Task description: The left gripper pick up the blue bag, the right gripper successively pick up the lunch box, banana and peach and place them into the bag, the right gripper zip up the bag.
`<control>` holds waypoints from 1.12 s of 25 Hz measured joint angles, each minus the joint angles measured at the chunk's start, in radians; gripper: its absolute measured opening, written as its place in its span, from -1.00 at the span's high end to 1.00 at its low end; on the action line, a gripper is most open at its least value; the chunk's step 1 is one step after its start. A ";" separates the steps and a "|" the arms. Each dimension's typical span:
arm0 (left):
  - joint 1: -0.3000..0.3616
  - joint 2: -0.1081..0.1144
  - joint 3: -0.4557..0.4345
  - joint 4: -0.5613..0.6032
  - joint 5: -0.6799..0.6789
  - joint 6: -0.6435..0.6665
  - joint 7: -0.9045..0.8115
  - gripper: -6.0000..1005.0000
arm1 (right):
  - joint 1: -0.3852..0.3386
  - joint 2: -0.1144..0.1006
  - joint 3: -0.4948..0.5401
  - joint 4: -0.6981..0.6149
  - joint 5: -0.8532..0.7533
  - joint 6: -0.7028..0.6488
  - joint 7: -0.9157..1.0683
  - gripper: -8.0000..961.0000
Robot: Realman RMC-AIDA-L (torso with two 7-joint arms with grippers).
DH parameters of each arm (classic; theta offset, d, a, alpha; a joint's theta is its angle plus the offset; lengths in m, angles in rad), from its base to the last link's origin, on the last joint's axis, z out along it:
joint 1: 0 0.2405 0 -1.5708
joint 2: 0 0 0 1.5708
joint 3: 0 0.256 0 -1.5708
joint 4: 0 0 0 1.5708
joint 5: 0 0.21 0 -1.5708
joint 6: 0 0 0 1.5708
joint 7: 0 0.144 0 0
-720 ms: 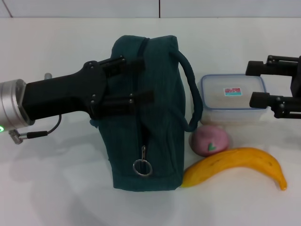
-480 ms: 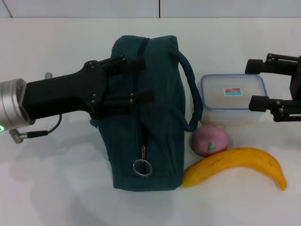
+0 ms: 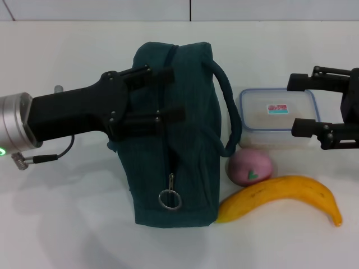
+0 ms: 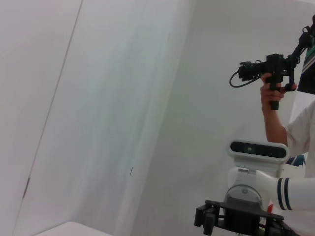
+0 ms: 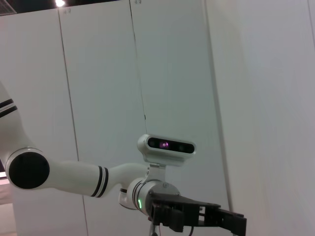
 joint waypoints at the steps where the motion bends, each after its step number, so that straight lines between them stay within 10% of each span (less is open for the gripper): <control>1: 0.000 0.000 0.000 0.000 0.000 0.000 0.000 -0.72 | 0.000 0.000 0.000 0.000 0.000 0.000 0.000 -0.57; 12: -0.005 0.005 -0.110 0.223 0.034 -0.027 -0.348 -0.71 | -0.010 -0.002 0.008 0.016 0.000 0.001 -0.001 -0.57; 22: -0.079 0.111 -0.160 0.413 0.390 -0.069 -1.000 -0.70 | -0.044 -0.002 0.008 0.029 -0.002 0.011 -0.009 -0.57; 28: -0.130 0.123 -0.158 0.394 0.505 -0.022 -1.123 -0.70 | -0.050 0.000 0.007 0.029 -0.002 0.029 -0.011 -0.57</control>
